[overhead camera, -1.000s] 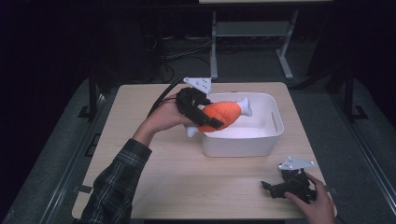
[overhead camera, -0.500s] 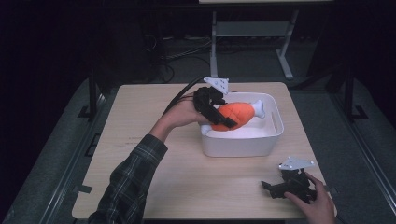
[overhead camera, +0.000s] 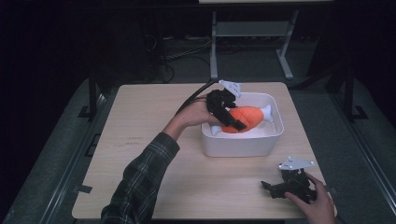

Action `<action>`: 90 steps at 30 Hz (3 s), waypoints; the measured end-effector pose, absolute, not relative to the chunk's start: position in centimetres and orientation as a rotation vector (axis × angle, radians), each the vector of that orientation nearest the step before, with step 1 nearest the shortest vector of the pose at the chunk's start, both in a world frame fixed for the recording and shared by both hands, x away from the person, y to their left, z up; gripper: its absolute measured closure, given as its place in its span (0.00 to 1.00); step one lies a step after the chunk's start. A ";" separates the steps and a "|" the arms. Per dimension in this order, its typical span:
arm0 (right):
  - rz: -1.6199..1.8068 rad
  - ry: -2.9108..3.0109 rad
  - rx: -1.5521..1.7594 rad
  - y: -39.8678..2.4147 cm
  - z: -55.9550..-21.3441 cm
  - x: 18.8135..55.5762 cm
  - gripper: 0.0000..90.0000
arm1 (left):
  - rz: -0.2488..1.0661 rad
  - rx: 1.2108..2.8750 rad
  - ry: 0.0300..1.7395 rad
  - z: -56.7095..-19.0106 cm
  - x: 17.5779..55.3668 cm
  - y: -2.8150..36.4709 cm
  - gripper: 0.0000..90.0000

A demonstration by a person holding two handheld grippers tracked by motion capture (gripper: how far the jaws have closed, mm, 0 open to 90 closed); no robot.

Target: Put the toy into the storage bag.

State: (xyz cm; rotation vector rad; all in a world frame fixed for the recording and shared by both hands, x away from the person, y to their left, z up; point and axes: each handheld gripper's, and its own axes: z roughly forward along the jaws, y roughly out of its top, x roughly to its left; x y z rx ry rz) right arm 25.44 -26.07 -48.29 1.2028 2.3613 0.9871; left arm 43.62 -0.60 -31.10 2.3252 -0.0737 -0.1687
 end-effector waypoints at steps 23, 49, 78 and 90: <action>0.987 2.362 1.204 -26.1 -48.3 25.4 0.00 | -0.173 2.352 -0.075 -31.9 43.7 -1.3 0.35; 0.986 2.362 1.204 -26.1 -48.3 25.4 0.00 | -0.047 2.264 0.131 -30.5 42.8 4.7 0.35; 0.987 2.361 1.198 -26.1 -48.3 25.5 0.00 | 0.172 2.212 0.363 -31.3 39.0 12.4 0.15; 0.986 2.361 1.201 -26.1 -48.3 25.5 0.00 | 0.219 2.204 0.454 -34.1 36.5 15.8 0.16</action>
